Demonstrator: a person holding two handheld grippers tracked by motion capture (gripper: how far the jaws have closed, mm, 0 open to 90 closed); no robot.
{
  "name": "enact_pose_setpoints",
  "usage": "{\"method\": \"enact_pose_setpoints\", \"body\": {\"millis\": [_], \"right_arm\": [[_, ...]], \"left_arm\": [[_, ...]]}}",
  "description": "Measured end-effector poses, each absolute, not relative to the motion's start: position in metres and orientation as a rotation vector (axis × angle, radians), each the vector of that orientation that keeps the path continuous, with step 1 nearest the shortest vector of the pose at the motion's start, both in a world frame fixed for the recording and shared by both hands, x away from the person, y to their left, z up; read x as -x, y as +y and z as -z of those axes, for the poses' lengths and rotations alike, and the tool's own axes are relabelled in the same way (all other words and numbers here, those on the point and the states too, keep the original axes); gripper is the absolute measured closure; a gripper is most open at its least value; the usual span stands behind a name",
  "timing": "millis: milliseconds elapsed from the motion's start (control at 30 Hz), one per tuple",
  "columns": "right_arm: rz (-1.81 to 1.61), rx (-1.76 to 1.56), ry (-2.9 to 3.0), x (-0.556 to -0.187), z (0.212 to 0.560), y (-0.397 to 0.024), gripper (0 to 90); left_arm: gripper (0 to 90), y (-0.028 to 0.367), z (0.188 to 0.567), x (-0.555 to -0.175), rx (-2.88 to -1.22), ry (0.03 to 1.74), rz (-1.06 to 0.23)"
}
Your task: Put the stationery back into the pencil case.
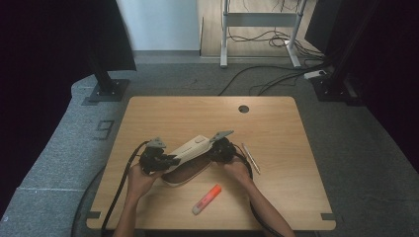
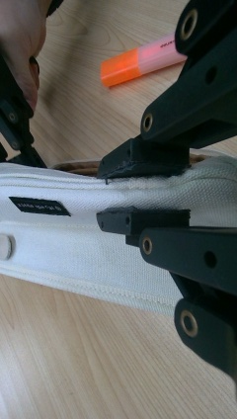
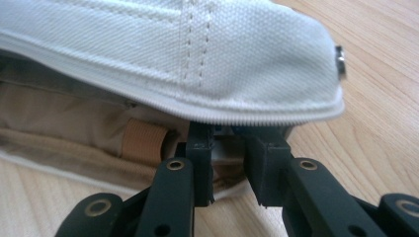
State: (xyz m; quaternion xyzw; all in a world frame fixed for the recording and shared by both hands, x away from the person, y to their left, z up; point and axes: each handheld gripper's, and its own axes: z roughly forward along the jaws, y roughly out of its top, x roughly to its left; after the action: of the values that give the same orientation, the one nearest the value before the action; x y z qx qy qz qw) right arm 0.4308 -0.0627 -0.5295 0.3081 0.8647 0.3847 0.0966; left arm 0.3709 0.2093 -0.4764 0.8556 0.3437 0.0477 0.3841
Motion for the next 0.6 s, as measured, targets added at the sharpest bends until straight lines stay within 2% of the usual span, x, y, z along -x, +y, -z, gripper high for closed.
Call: {"method": "enact_pose_setpoints", "body": {"millis": [600], "right_arm": [[-1.113,-0.898,2.547,-0.441,0.536,-0.049,69.8]], "left_arm": [[75.8,0.208,0.476,-0.37,-2.179,0.865,-0.123]]}}
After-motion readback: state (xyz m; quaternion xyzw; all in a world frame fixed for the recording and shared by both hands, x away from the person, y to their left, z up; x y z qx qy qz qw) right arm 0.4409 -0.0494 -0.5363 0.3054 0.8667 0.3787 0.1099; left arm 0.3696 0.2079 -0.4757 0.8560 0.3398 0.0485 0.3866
